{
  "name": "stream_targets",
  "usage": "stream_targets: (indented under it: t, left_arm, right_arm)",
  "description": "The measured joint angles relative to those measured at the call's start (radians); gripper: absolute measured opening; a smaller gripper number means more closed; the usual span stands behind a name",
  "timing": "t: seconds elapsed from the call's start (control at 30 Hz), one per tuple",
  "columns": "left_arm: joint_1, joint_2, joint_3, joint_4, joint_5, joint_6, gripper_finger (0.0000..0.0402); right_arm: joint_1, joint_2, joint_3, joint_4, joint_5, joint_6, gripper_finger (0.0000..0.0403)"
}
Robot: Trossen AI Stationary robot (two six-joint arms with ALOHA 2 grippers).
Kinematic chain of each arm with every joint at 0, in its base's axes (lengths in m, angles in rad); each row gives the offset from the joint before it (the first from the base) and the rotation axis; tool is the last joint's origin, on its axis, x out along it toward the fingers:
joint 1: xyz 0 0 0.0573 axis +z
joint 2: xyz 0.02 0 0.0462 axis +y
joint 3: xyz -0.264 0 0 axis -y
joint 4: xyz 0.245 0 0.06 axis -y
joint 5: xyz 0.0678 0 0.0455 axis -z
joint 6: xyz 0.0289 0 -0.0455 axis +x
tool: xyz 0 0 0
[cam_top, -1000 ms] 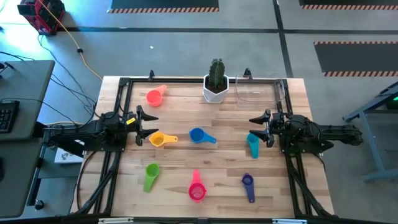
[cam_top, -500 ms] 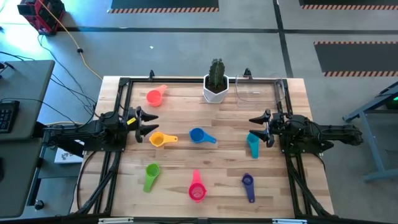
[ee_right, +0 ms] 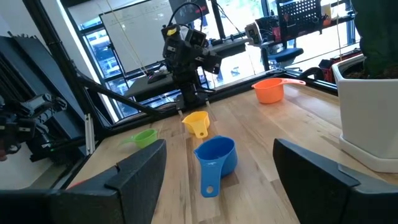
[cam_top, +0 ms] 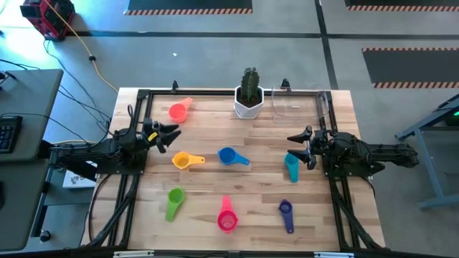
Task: Nest measuring cups in basket
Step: Stack the red measuring cup on top of the orange measuring cup
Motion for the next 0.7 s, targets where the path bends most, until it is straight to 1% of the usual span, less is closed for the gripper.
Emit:
stream_targets:
  t: [0.4,0.57,0.7]
  left_arm:
    - [0.000,0.000,0.000,0.006,-0.015,0.001,0.0250]
    - [0.000,0.000,0.000,0.005,-0.039,0.005,0.0250]
    - [0.000,0.000,0.000,0.007,-0.046,-0.037,0.0250]
  right_arm:
    - [0.000,0.000,0.000,0.000,0.001,0.000,0.0287]
    - [0.000,0.000,0.000,0.000,0.001,0.000,0.0287]
    - [0.000,0.000,0.000,0.000,0.004,0.000,0.0287]
